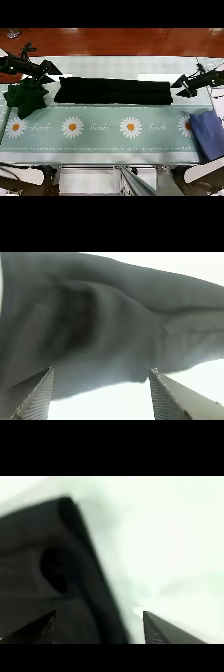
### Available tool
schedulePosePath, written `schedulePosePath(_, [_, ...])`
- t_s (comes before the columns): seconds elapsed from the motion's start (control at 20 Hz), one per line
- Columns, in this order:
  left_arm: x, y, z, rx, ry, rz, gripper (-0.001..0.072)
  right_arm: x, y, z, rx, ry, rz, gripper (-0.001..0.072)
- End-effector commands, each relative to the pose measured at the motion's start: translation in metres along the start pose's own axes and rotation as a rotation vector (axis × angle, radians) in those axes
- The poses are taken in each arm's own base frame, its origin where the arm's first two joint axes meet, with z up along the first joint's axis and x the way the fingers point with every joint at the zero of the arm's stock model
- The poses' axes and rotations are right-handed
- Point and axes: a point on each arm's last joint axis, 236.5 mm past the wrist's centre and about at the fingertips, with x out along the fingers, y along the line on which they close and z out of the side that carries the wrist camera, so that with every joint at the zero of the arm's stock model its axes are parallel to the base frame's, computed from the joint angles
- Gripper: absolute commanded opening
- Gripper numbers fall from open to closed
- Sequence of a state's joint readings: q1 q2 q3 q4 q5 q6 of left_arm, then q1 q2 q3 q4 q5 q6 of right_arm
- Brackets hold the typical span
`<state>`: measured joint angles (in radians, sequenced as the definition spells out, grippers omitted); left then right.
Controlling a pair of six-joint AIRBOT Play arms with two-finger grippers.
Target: Fold the shirts.
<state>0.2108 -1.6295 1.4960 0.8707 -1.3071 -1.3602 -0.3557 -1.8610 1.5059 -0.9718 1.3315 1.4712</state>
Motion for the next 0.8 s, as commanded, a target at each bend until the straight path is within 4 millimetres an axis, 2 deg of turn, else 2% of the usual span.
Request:
schedulePosePath(0.0, [-0.012,-0.053,-0.025,0.139,-0.080,-0.054,0.0701,0.035,0.014,-0.026,-0.043,0.126,0.000,0.0616])
schedulePosePath(0.05, [-0.007,-0.063,-0.039,0.153,-0.059,-0.063,0.0701,0.041,0.023,-0.029,-0.063,0.137,0.008,0.0612])
schedulePosePath(0.1, [-0.001,-0.070,-0.053,0.165,-0.030,-0.070,0.0701,0.045,0.033,-0.030,-0.086,0.135,0.027,0.0576])
schedulePosePath(0.15, [0.009,-0.077,-0.065,0.179,0.003,-0.077,0.0700,0.046,0.041,-0.030,-0.096,0.134,0.042,0.0468])
schedulePosePath(0.2, [0.019,-0.083,-0.074,0.191,0.032,-0.083,0.0700,0.044,0.044,-0.029,-0.104,0.135,0.045,0.0212])
schedulePosePath(0.25, [0.030,-0.089,-0.080,0.211,0.054,-0.087,0.0694,0.039,0.050,-0.031,-0.119,0.148,0.058,0.0025])
schedulePosePath(0.3, [0.040,-0.096,-0.085,0.231,0.070,-0.092,0.0508,0.029,0.057,-0.034,-0.149,0.155,0.075,0.0021])
schedulePosePath(0.35, [0.050,-0.104,-0.089,0.246,0.079,-0.098,0.0096,0.016,0.059,-0.034,-0.173,0.134,0.063,0.0021])
schedulePosePath(0.4, [0.060,-0.116,-0.092,0.275,0.078,-0.119,0.0021,-0.002,0.059,-0.033,-0.204,0.093,0.021,0.0021])
schedulePosePath(0.45, [0.069,-0.132,-0.096,0.305,0.072,-0.151,0.0021,-0.022,0.058,-0.034,-0.234,0.047,-0.021,0.0021])
schedulePosePath(0.55, [0.094,-0.161,-0.102,0.349,0.044,-0.178,0.0020,-0.065,0.066,-0.050,-0.300,-0.045,-0.065,0.0021])
schedulePosePath(0.75, [0.166,-0.225,-0.148,0.464,0.118,-0.194,0.0017,-0.127,0.097,-0.110,-0.416,-0.243,-0.093,0.0021])
